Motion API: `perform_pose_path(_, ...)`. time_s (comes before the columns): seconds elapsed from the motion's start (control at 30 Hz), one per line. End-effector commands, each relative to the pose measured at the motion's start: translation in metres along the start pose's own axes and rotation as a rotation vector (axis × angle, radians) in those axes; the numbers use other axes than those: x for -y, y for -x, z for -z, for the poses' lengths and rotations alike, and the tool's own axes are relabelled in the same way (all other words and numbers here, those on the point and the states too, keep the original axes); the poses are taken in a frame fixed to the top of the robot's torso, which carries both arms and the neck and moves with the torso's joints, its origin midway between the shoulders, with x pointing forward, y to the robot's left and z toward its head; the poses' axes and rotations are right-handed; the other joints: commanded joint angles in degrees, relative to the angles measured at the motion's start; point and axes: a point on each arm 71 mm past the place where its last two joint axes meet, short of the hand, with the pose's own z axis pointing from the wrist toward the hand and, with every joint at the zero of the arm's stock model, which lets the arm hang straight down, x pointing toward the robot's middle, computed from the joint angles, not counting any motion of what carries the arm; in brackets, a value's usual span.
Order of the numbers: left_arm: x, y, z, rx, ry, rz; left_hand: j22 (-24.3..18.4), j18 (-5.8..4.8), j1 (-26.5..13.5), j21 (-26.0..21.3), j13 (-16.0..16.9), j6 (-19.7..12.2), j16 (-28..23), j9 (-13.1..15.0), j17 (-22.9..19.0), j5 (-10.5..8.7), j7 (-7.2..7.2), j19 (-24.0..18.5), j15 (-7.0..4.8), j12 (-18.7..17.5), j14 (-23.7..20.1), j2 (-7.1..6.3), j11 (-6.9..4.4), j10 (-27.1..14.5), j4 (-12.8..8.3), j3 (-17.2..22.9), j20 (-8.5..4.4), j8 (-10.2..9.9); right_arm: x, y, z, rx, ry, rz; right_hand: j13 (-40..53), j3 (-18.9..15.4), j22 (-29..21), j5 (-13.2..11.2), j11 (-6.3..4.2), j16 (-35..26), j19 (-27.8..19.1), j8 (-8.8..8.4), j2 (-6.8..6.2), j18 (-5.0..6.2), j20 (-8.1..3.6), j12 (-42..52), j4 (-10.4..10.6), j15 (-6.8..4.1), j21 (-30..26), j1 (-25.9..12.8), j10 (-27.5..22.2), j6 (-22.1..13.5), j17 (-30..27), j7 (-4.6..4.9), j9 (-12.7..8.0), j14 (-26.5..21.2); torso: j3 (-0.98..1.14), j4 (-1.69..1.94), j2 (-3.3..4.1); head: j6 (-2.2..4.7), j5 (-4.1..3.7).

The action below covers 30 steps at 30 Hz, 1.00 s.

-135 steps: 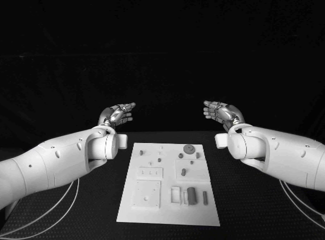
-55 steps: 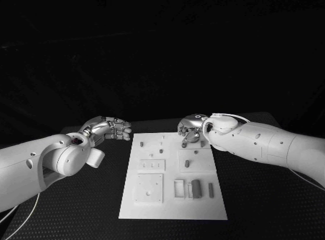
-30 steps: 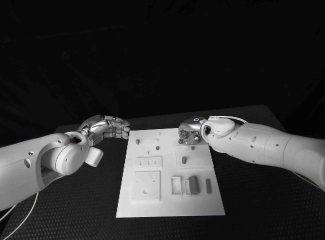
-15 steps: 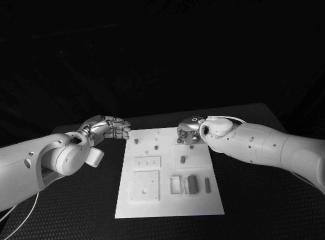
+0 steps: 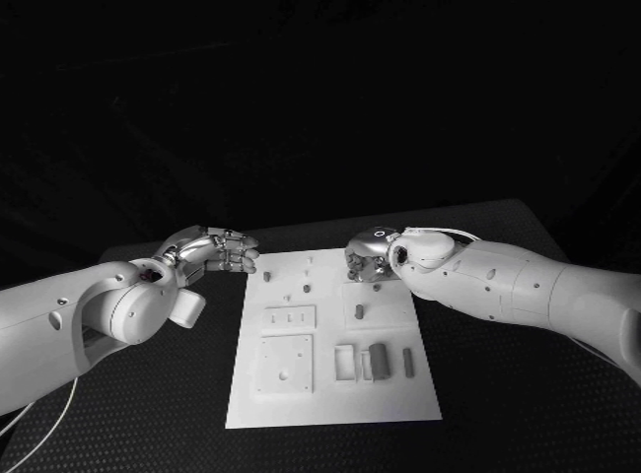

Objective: Assemble the parts on the task board

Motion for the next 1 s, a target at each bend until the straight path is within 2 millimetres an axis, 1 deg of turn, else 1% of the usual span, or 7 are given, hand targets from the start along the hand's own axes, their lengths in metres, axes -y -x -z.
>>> perform_pose_path(0.03, 0.002, -0.002, -0.001, -0.02, -0.009, 0.001, 0.1, 0.44, -0.4, -0.3, 0.1, 0.0, -0.2, -0.1, 0.1, -0.38, 0.52, -0.1, 0.32, -0.2, 0.1, 0.0, 0.42, 0.1, 0.1, -0.3, 0.08, -0.2, -0.006, -0.003, -0.002, -0.013, 0.014, 0.015, 0.0, 0.2, 1.4, 0.2, 0.04, 0.3, -0.4, -0.23, -0.11, 2.61, -0.19, -0.1, 0.1, -0.13, 0.4, -0.6, 0.4, 0.4, 0.1, 0.11, -0.1, -0.3, 0.05, 2.89, 0.13, 0.02, 0.09)
perform_pose_path(0.47, 0.002, -0.002, -0.001, -0.019, -0.008, 0.0, 0.1, 0.46, -0.4, -0.3, 0.1, 0.0, -0.3, -0.1, 0.2, -0.39, 0.52, -0.1, 0.31, -0.3, 0.1, 0.0, 0.41, 0.1, 0.0, -0.3, 0.08, -0.2, -0.011, -0.003, -0.005, -0.021, 0.022, 0.024, 0.1, 0.6, 1.4, 0.2, -0.2, 1.5, -0.4, -0.06, 0.28, 2.61, -0.45, 0.1, 0.1, -0.35, 1.8, -0.6, 1.1, 0.8, 0.3, -0.05, 0.0, -0.3, 0.17, 2.98, 0.38, 0.16, 0.03)
perform_pose_path(0.77, 0.002, -0.002, -0.001, -0.017, -0.007, 0.0, 0.1, 0.46, -0.4, -0.3, 0.1, 0.0, -0.4, -0.1, 0.2, -0.39, 0.54, -0.1, 0.31, -0.4, 0.2, 0.02, 0.41, 0.1, 0.0, -0.3, 0.08, -0.2, -0.013, -0.003, -0.005, -0.018, 0.023, 0.038, 0.5, 1.5, 1.4, 0.2, -0.92, 3.4, -0.4, 0.66, 2.12, 2.61, -0.98, 0.8, -0.1, -1.04, 4.0, 0.9, 3.0, 2.2, 0.7, -0.69, 0.4, 0.0, 0.2, 2.97, 0.46, 0.1, 0.06)
perform_pose_path(0.83, 0.002, -0.002, -0.001, -0.017, -0.007, 0.0, 0.1, 0.46, -0.5, -0.3, 0.1, 0.0, -0.4, -0.1, 0.2, -0.39, 0.55, -0.1, 0.31, -0.4, 0.2, 0.02, 0.41, 0.1, 0.0, -0.3, 0.08, -0.2, -0.014, -0.002, -0.005, -0.006, 0.027, 0.043, 0.7, 3.9, 1.4, 0.5, -1.16, 4.6, -0.1, 0.98, 2.14, 2.61, -1.16, 1.1, 0.2, -1.36, 4.9, 2.6, 3.9, 3.1, 1.1, -0.96, 0.5, 0.4, 0.21, 2.98, 0.49, 0.14, 0.05)
perform_pose_path(0.87, 0.002, -0.002, -0.001, -0.017, -0.008, 0.0, 0.1, 0.47, -0.5, -0.3, 0.2, 0.0, -0.4, -0.1, 0.3, -0.4, 0.56, -0.1, 0.31, -0.4, 0.2, 0.02, 0.41, 0.1, 0.0, -0.3, 0.08, -0.2, -0.015, -0.001, -0.005, -0.001, 0.03, 0.043, 0.9, 5.9, 1.4, 0.4, -1.36, 5.6, 0.3, 1.12, 1.99, 2.61, -1.15, 1.3, 0.3, -1.51, 5.8, 2.4, 4.5, 3.6, 1.7, -1.13, 0.6, 0.7, 0.22, 2.98, 0.5, 0.16, 0.04)
perform_pose_path(0.9, 0.002, -0.002, -0.001, -0.017, -0.008, 0.0, 0.1, 0.47, -0.5, -0.3, 0.2, 0.0, -0.4, -0.1, 0.3, -0.39, 0.56, -0.1, 0.31, -0.4, 0.2, 0.02, 0.41, 0.1, 0.0, -0.3, 0.08, -0.2, -0.015, -0.001, -0.005, 0.001, 0.031, 0.043, 0.9, 6.3, 1.4, 0.4, -1.4, 5.8, 0.3, 1.15, 2.01, 2.61, -1.18, 1.4, 0.3, -1.56, 6.0, 2.3, 4.6, 3.7, 1.8, -1.15, 0.6, 0.7, 0.22, 2.98, 0.5, 0.16, 0.04)
perform_pose_path(1.0, 0.002, -0.002, -0.002, -0.017, -0.007, 0.0, 0.1, 0.47, -0.5, -0.3, 0.2, 0.1, -0.4, -0.1, 0.3, -0.39, 0.57, -0.1, 0.31, -0.4, 0.2, 0.03, 0.41, 0.1, 0.0, -0.3, 0.08, -0.3, -0.017, 0.001, -0.006, 0.027, 0.036, 0.042, 1.8, 8.9, 1.4, 0.2, -2.34, 7.3, 0.3, 2.2, 3.12, 2.61, -1.59, 2.5, 0.0, -2.45, 7.8, 1.5, 7.1, 5.9, 2.4, -2.03, 1.3, 0.3, 0.22, 3.0, 0.53, 0.22, 0.05)
